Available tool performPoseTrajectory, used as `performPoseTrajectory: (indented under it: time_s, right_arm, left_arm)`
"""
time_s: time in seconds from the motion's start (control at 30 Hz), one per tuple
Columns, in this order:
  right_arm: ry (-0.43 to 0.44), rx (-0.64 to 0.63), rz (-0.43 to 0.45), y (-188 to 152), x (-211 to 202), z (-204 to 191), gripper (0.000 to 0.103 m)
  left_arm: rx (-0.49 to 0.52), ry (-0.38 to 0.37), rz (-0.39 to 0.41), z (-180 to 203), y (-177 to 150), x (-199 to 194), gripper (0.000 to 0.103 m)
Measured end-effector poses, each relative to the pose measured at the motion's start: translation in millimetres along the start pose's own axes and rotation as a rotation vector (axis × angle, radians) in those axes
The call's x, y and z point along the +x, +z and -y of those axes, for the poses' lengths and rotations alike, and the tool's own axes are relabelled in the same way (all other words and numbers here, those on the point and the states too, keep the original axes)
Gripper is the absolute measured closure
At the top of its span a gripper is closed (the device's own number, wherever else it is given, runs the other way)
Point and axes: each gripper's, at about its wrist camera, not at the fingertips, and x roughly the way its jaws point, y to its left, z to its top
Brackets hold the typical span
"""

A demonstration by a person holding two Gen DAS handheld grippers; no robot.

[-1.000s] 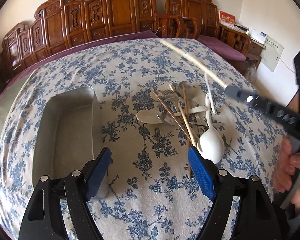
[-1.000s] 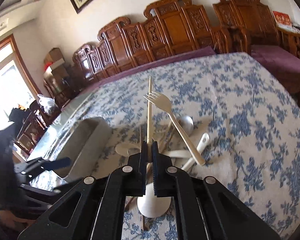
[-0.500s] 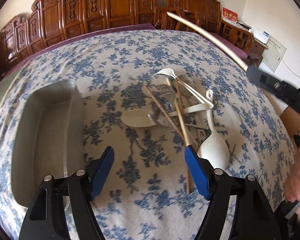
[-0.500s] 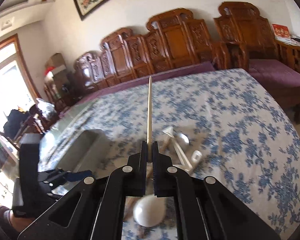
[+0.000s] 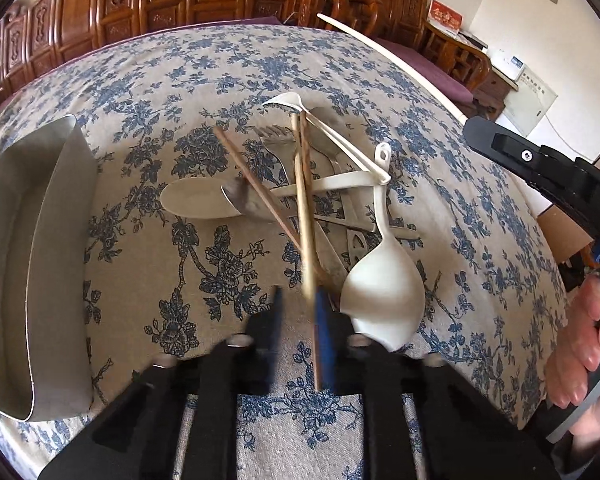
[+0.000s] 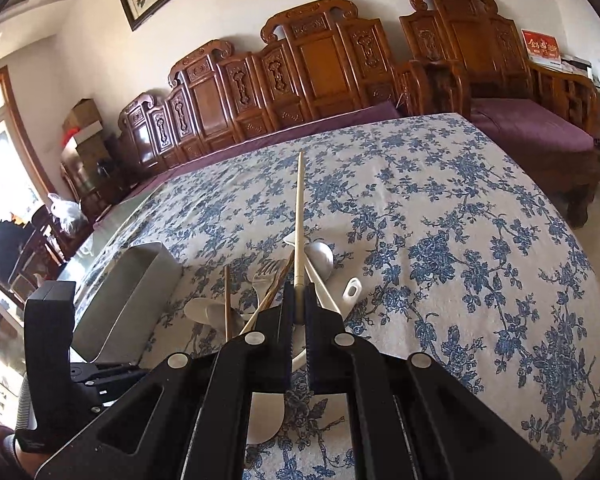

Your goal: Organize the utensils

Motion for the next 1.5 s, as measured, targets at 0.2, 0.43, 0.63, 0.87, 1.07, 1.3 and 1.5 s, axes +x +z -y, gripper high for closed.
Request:
performPoseTrajectory:
  time_s: [0.2,0.43,0.63,0.87,1.07,1.3,1.5]
  right_arm:
    - [-0.001,-0.017,-0.006,-0.7,1.8,-7.8,0.097]
    - [-0.010,-0.054,-0.014,-8.2,-1.0,-22.5,0.097]
    - [-0.012,-0.081,-0.029,-16.3,-1.7,-33.7,0.097]
    - [0.019,-0.126,-0.043,-20.5,0.5,-54.4,0.097]
    - [0.058,-0.168,-0.051,-23.3,-2.5,-81.6,0.097]
    - [0.098,-0.221,-0.066,-29.0,-1.3,-109.5,0.097]
    - [0.126,-0.249,-0.088,-36.0,1.6,-127.8,0.097]
  left_arm:
    - [0.036,0.006,0.070,3.0,-2.5,-34.5,0.099]
    - [0.090,0.040,0.146,2.9,-15.0,-81.9,0.100]
    - [0.092,0.055,0.185,-8.3,-27.9,-111.4,0.100]
    - [0.060,0.092,0.226,-31.5,-36.5,-144.1,0.100]
    - [0.016,0.145,0.248,-61.0,-47.3,-163.6,0.100]
    - [-0.051,0.190,0.245,-101.9,-53.1,-168.0,0.100]
    - [-0.069,0.250,0.215,-131.5,-46.8,-152.5,0.100]
